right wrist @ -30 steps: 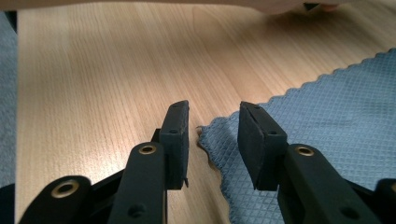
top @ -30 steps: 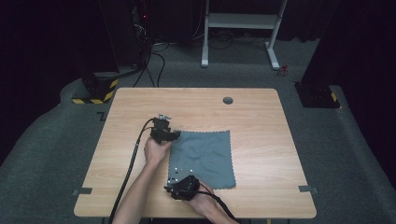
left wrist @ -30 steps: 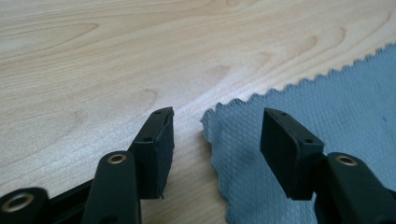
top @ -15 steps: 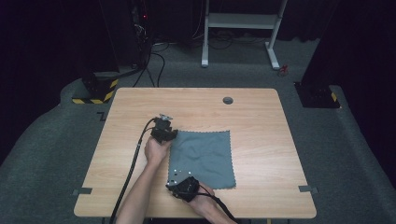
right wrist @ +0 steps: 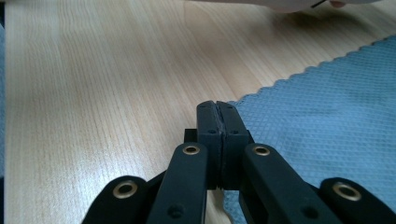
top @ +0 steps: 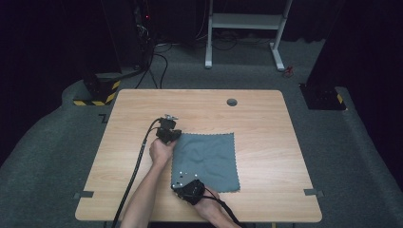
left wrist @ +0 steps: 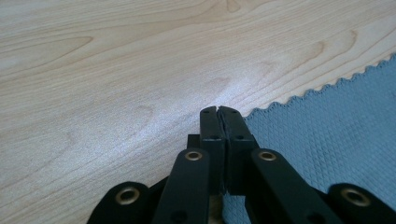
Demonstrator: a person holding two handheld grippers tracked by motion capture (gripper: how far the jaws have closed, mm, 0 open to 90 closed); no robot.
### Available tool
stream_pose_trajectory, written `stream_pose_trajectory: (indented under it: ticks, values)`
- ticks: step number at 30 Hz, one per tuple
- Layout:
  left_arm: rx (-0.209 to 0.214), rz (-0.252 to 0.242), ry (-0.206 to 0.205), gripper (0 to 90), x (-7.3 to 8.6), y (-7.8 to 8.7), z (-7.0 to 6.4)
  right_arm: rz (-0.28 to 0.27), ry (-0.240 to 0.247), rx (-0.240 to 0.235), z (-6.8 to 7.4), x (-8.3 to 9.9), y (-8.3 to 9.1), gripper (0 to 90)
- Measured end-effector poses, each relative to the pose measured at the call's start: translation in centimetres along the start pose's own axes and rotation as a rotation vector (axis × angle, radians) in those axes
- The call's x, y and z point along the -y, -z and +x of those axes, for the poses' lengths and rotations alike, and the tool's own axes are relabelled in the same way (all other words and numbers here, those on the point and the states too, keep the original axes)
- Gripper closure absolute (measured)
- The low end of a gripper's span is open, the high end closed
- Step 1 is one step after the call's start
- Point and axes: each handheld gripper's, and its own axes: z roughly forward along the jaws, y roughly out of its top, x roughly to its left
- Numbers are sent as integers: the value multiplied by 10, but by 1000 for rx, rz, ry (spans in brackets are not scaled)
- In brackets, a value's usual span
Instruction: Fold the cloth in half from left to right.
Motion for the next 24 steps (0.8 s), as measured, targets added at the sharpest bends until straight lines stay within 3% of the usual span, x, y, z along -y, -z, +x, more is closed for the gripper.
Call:
stream_pose_trajectory:
  ticks: [3,13,21,24]
  values:
    - [12,-15,7,889,-2,5,1,-18,-25,-5,-3,2,4,898]
    - [54,-62,27,889,-7,13,1,-55,-29,-5,-5,4,13,900]
    - [50,-81,-30,890,-18,16,-13,-86,-51,10,-8,7,28,900]
    - [61,-94,-28,891,-21,17,-16,-90,-58,15,-9,10,31,900]
